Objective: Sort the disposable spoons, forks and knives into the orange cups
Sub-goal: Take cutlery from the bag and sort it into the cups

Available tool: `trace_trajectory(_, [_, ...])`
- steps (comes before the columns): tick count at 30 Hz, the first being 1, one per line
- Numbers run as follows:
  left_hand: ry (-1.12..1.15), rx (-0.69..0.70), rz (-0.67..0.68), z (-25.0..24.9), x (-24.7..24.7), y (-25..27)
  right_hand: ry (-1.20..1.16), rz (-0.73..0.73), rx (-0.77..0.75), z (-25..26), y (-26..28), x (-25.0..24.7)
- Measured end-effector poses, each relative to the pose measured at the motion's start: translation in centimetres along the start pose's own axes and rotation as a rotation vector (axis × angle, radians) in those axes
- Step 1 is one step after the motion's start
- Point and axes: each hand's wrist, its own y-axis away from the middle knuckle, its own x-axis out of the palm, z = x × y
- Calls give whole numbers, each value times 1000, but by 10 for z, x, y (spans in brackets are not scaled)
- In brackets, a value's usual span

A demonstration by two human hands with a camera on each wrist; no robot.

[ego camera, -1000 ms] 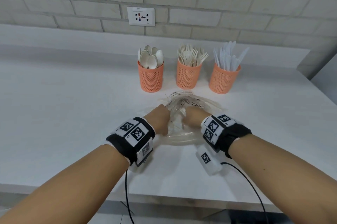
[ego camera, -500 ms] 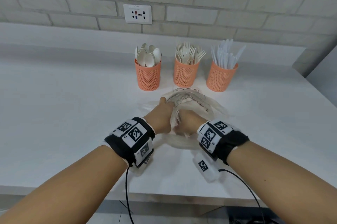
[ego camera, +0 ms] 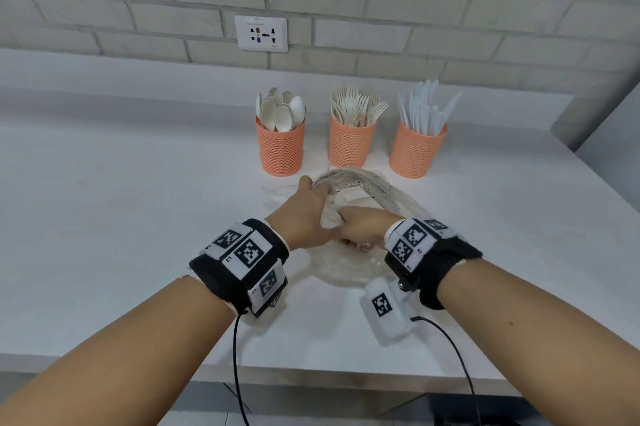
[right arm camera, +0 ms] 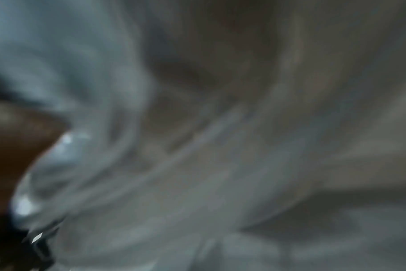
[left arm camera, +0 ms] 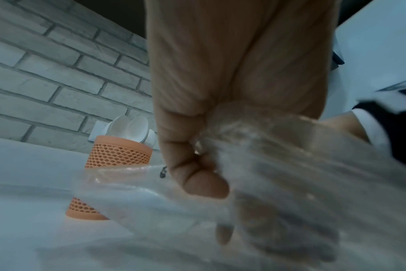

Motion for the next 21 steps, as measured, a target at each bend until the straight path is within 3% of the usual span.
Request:
trace_trajectory(4, [-146, -66, 29, 1, 9, 2, -197, 23, 26, -1, 6, -16])
trace_trajectory(12, [-223, -322, 40, 14, -2, -19, 46, -85, -27, -14, 52, -63])
trace_trajectory(16, [-236, -350, 77, 15, -5, -25, -169, -66, -92, -36, 71, -85])
trace_trajectory(19, [-270, -362, 153, 11, -3, -29, -392, -144, -210, -44, 72, -82])
trace_trajectory(21, [-212, -303, 59, 6, -7, -28, -539, -165, -287, -46, 67, -76])
